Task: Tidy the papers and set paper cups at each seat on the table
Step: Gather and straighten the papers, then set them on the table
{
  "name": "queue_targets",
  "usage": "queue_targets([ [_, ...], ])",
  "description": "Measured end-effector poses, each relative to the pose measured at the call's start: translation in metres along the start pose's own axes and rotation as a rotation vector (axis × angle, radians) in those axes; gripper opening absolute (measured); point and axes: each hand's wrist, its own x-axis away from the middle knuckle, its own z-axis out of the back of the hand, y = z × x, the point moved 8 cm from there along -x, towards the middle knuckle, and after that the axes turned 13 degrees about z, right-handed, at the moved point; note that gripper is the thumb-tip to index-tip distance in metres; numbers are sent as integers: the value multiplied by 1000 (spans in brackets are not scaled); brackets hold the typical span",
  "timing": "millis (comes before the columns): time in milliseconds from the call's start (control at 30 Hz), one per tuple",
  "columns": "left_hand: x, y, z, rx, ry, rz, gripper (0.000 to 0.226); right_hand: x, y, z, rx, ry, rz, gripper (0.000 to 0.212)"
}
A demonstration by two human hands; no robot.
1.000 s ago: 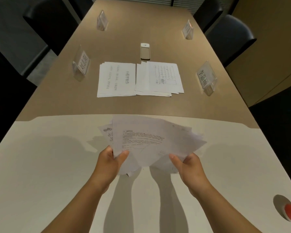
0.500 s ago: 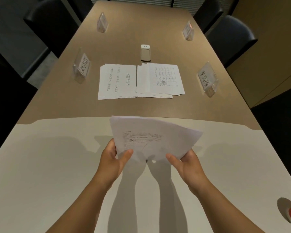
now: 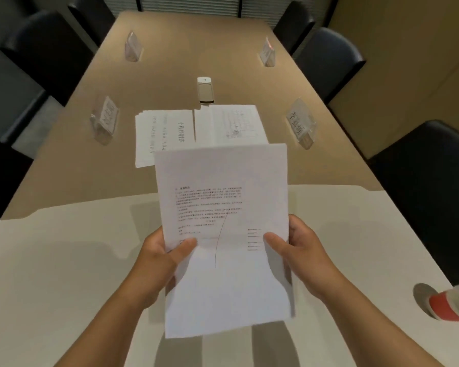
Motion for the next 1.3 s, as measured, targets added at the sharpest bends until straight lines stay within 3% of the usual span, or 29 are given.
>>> queue_targets([
  [167, 20, 33, -48, 54, -165, -68, 33, 55, -28, 34, -64, 73, 33, 35],
  [333, 58, 60, -134, -9, -350, -118, 35, 119, -53, 111, -4, 356, 140, 21],
  [433, 90, 73, -188, -12, -437, -144, 32, 158, -60, 163, 27, 483, 154, 22],
  [533, 121, 71, -244, 28, -589, -58, 27, 195, -60, 214, 14, 565, 171, 34],
  [667, 167, 54, -350, -102, -782, 19, 21, 257, -62, 303, -31, 653, 228, 30],
  [933, 260, 43, -589, -292, -857, -191, 38, 380, -41, 509, 12, 844, 246, 30],
  [1300, 295, 77, -855, -282, -1107, -351, 20, 444, -26, 725, 39, 1105, 310, 30],
])
